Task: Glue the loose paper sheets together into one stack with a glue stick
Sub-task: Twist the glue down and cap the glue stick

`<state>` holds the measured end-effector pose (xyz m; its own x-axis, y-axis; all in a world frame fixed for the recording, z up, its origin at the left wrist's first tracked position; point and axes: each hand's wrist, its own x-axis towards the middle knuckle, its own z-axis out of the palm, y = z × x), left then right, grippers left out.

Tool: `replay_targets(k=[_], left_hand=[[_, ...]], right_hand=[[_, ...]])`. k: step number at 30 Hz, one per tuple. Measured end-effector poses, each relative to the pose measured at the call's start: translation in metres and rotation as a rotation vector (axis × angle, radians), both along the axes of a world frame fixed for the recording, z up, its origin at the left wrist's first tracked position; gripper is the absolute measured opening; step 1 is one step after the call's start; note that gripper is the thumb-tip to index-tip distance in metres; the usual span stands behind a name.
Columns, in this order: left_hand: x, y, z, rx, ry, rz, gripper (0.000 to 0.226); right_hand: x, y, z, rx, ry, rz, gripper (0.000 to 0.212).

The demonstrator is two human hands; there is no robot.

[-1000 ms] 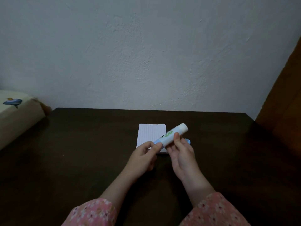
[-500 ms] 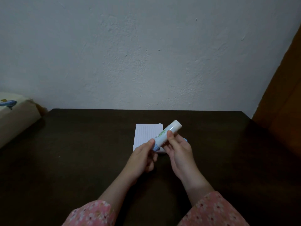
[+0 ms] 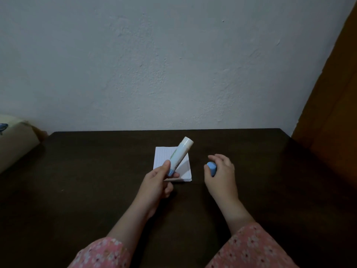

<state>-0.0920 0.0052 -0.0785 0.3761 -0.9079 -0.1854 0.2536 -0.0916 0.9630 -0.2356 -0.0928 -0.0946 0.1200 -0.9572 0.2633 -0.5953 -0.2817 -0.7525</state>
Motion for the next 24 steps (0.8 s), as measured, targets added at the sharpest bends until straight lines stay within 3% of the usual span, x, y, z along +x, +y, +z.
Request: replay_targets(k=[8,14,20,24], left_hand=[[0.003,-0.003,-0.005,0.019,0.1,0.01,0.037],[0.005,0.0,-0.005,-0.018,0.05,-0.006,0.031],[0.011,0.002,-0.005,-0.062,-0.032,-0.037,0.027],[0.013,0.005,-0.003,-0.095,-0.04,-0.03,0.024]], right_hand=[[0.004,-0.005,-0.007,0.07,0.0,-0.001,0.039],[0.006,-0.001,0.001,0.214,-0.363,-0.016,0.037],[0.011,0.007,0.02,0.393,-0.919,0.024,0.032],[0.01,0.011,0.024,0.418,-0.991,0.072,0.031]])
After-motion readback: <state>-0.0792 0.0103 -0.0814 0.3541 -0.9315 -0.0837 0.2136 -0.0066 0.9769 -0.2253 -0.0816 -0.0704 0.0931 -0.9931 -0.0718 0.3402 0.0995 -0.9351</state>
